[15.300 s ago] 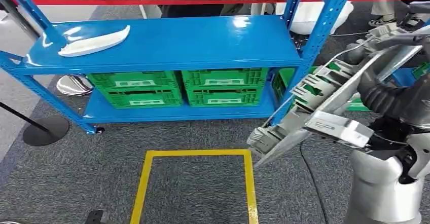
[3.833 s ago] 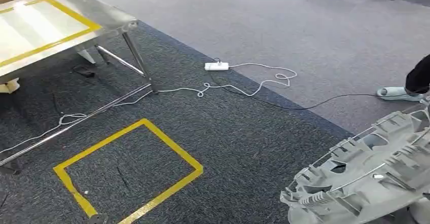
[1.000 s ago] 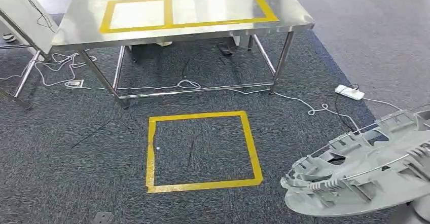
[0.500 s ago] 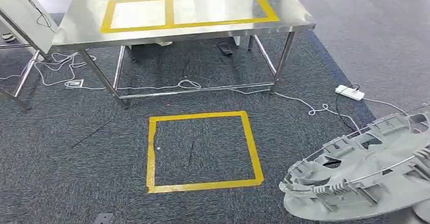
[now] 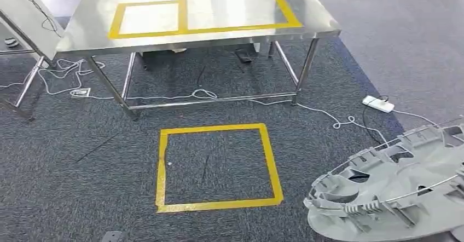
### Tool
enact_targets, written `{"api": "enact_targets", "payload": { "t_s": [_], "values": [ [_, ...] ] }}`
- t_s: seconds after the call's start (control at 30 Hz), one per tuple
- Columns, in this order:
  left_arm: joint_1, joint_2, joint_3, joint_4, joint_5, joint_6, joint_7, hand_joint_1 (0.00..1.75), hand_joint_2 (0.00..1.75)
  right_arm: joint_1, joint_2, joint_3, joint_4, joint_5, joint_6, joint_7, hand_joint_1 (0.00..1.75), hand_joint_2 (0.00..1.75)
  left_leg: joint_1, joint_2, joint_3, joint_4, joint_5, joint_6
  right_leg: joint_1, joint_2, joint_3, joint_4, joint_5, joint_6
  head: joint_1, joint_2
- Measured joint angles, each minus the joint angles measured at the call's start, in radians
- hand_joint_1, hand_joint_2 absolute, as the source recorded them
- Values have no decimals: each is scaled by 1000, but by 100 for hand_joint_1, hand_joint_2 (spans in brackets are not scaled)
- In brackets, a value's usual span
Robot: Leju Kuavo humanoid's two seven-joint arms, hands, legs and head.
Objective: Take the parts from the cabinet and place them on the table.
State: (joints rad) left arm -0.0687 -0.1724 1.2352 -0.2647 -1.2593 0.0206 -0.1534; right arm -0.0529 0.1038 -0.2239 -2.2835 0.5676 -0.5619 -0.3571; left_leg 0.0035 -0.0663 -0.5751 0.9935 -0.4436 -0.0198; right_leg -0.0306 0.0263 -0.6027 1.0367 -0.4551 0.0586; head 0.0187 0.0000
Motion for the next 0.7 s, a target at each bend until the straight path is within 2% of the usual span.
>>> {"api": "enact_targets", "payload": {
  "t_s": [0.03, 0.07, 0.1, 0.13, 0.17, 0.23, 0.27, 0.3, 0.33, 0.4, 0.43, 0.47, 0.5, 0.53, 0.57, 0.6, 0.63, 0.67, 0.7],
  "values": [
    [2, 0, 0, 0, 1, 0, 0, 0, 175, 6, -1, -2, 3, -3, -2, 0, 175, 175, 1, 0, 3, 4, 3, -7, 2, 0, -3, 2, 7, -10, 0, 0],
    [3, 0, 0, 0, 2, 0, 0, 0, 175, 6, -2, -2, 5, -6, -3, -1, 175, 175, 1, 0, 5, 2, 1, -8, 2, -1, 0, 3, 7, -16, 1, 0],
    [2, 1, 0, 0, 2, 1, 0, 0, 175, 7, -3, -2, 6, -6, -4, -3, 175, 175, 2, 11, 5, 5, -1, -11, -1, -2, 7, 0, 8, -22, 0, 0],
    [0, 0, 0, 0, 2, 1, 0, 0, 175, 7, -4, -3, 6, -7, -4, -3, 175, 175, 0, 33, -6, 29, -11, -16, 0, -4, 13, -1, 4, -27, -1, 0],
    [-2, 0, 0, 0, 2, 1, 0, 0, 175, 7, -5, -4, 7, -8, -4, -3, 175, 175, 1, 47, -41, 94, -42, -21, 1, -9, 17, -2, 1, -33, -4, 0],
    [-3, -3, 0, 0, 2, 0, 0, 0, 175, 9, -8, -5, 9, -10, -5, -4, 175, 175, 1, 52, -138, 253, -105, -24, 3, -16, 23, -2, -9, -40, -3, 0],
    [-1, -5, 0, 0, 2, 0, 0, 0, 175, 11, -8, -5, 10, -10, -5, -4, 175, 175, 1, 52, -176, 304, -115, -24, 5, -17, 27, -2, -14, -40, -3, 0],
    [1, -5, 0, 0, 2, 0, 0, 0, 175, 13, -9, -5, 12, -11, -6, -4, 175, 175, 1, 52, -191, 310, -100, -20, 7, -18, 36, -2, -20, -40, -3, 0],
    [2, -5, 0, 0, 2, 0, 0, 0, 175, 15, -10, -5, 13, -15, -8, -5, 175, 175, 0, 52, -184, 277, -63, -15, 9, -18, 45, -2, -27, -40, -3, 0],
    [2, -5, 0, 0, 1, 0, 0, 0, 175, 15, -15, -5, 14, -24, -18, -7, 175, 175, -7, 53, -121, 116, 53, 5, 13, -21, 72, -3, -45, -37, -3, 0],
    [2, -5, 0, 0, 0, 1, 0, 0, 175, 15, -18, -6, 16, -29, -24, -9, 175, 175, -15, 60, -94, 45, 98, 19, 12, -22, 73, -6, -53, -36, -3, 0],
    [2, -4, 0, 0, -1, 3, 0, 0, 175, 16, -22, -6, 19, -35, -31, -10, 175, 175, -21, 65, -87, 23, 62, 25, 19, -21, 85, -2, -60, -28, -2, 0],
    [-1, -5, 0, 0, -2, 3, 1, 0, 175, 18, -28, -6, 21, -41, -37, -11, 175, 175, -21, 64, -81, 15, 48, 21, 19, -22, 82, -8, -67, -20, -5, 0],
    [2, -6, 0, 0, -4, 4, 2, 0, 175, 20, -32, -7, 24, -45, -41, -11, 175, 175, -20, 64, -79, 6, 58, 24, 19, -22, 93, -11, -65, -14, -4, 0],
    [4, -6, 0, 1, -4, 5, 3, 0, 175, 21, -38, -7, 26, -51, -43, -11, 175, 175, -19, 62, -72, 2, 55, 29, 19, -23, 102, -9, -59, -5, -7, 0],
    [4, -8, 0, 1, -5, 5, 3, 0, 175, 21, -43, -7, 27, -55, -46, -12, 175, 175, -16, 58, -53, 1, 56, 32, 19, -23, 112, -10, -67, 3, -6, 0],
    [6, -8, 0, 1, -6, 6, 4, 0, 175, 22, -48, -7, 30, -57, -48, -12, 175, 175, -12, 58, -39, -4, 49, 37, 18, -25, 104, 19, -74, 4, -5, 0],
    [4, -6, 0, 2, -6, 6, 4, 0, 175, 19, -53, -7, 30, -63, -52, -14, 175, 175, -12, 58, -31, -3, 43, 43, 18, -24, 71, 80, -80, 4, -2, 0],
    [2, -6, 0, 2, -6, 6, 4, 0, 175, 20, -58, -7, 31, -69, -55, -15, 175, 175, -12, 57, -27, -3, 37, 45, 18, -24, 20, 158, -98, 6, 0, 0]
  ]
}}
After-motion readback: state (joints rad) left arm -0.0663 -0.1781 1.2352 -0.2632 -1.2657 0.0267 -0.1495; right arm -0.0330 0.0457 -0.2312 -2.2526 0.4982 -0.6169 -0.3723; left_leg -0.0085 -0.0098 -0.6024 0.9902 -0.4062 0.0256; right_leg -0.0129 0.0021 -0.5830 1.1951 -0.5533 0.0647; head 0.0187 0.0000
